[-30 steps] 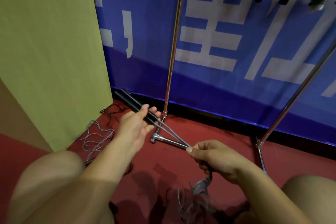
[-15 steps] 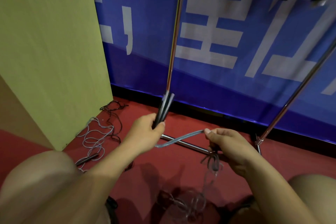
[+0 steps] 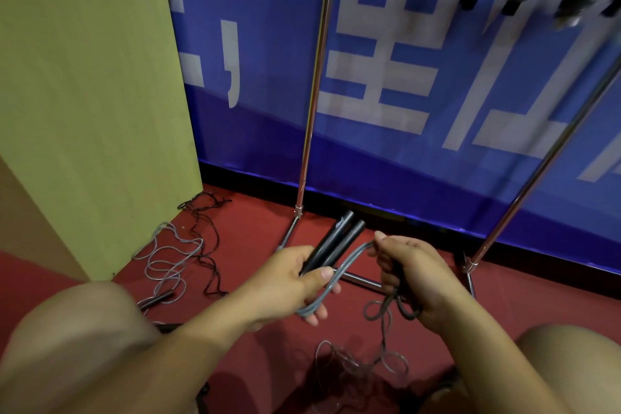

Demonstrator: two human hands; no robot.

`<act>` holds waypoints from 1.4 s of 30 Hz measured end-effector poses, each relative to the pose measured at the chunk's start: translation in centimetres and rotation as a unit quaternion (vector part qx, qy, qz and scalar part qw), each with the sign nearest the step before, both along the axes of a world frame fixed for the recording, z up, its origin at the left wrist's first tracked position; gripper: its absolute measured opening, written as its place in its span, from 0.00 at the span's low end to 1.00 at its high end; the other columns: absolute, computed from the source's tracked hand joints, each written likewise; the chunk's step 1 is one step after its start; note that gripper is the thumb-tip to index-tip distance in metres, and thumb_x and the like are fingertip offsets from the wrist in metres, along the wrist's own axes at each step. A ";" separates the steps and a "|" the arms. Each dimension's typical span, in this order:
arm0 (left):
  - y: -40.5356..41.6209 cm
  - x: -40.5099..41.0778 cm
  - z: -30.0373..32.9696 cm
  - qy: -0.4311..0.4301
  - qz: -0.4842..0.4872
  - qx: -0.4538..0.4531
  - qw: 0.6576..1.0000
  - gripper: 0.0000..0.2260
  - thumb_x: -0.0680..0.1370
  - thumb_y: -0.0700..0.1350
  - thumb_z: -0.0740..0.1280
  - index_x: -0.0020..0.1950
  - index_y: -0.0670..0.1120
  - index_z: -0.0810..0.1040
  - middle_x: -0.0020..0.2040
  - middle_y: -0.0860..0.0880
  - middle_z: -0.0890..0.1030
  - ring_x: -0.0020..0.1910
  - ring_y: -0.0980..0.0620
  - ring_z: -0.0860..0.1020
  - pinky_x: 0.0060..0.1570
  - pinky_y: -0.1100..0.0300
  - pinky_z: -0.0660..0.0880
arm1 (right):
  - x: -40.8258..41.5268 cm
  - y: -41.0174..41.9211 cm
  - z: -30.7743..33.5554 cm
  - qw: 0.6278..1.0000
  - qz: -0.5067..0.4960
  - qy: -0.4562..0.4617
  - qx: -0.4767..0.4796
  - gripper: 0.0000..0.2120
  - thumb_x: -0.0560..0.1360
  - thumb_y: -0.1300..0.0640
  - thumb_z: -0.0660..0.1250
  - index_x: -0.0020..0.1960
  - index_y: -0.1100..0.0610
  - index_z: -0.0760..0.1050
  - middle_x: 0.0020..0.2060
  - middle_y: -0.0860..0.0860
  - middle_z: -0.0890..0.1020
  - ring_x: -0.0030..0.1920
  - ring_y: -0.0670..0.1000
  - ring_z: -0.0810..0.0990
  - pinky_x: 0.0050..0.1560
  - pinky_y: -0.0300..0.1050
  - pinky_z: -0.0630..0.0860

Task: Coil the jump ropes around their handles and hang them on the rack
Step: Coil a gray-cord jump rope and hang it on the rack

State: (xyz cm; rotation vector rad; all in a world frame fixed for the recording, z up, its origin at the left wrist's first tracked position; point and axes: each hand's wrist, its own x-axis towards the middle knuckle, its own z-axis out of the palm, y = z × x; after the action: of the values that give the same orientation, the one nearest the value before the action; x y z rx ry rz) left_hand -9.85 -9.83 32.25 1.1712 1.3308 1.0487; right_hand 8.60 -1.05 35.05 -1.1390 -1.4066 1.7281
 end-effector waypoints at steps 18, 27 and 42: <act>-0.5 0.9 0.3 -0.081 -0.107 -0.103 0.986 0.12 0.82 0.51 0.63 0.65 0.51 0.74 0.43 0.44 0.83 0.36 0.46 0.82 0.32 0.55 0.80 | -0.4 -0.3 -0.7 0.977 0.033 -0.146 0.155 0.17 0.82 0.48 0.61 0.40 0.56 0.78 0.23 0.40 0.70 0.25 0.38 0.66 0.33 0.35 0.63; -0.4 0.8 -1.1 0.047 -0.089 -0.081 0.992 0.04 0.82 0.48 0.66 0.55 0.50 0.75 0.40 0.48 0.80 0.34 0.51 0.80 0.33 0.55 0.79 | -0.8 -0.7 -0.9 0.986 0.023 -0.119 0.113 0.14 0.81 0.51 0.63 0.45 0.59 0.80 0.25 0.42 0.73 0.24 0.39 0.68 0.29 0.34 0.65; 3.2 -4.4 -2.4 0.373 0.096 0.013 0.923 0.06 0.77 0.54 0.71 0.45 0.54 0.76 0.35 0.53 0.82 0.31 0.60 0.79 0.37 0.58 0.75 | 0.7 -0.1 1.0 0.954 0.129 0.039 -0.267 0.23 0.69 0.49 0.70 0.59 0.59 0.71 0.38 0.60 0.79 0.22 0.46 0.68 0.16 0.34 0.65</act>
State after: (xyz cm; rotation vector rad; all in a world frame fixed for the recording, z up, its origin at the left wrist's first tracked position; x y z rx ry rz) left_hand -14.26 -6.62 29.87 1.5654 2.0583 0.7687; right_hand 9.31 -1.13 36.08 -1.1753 -1.1032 2.4106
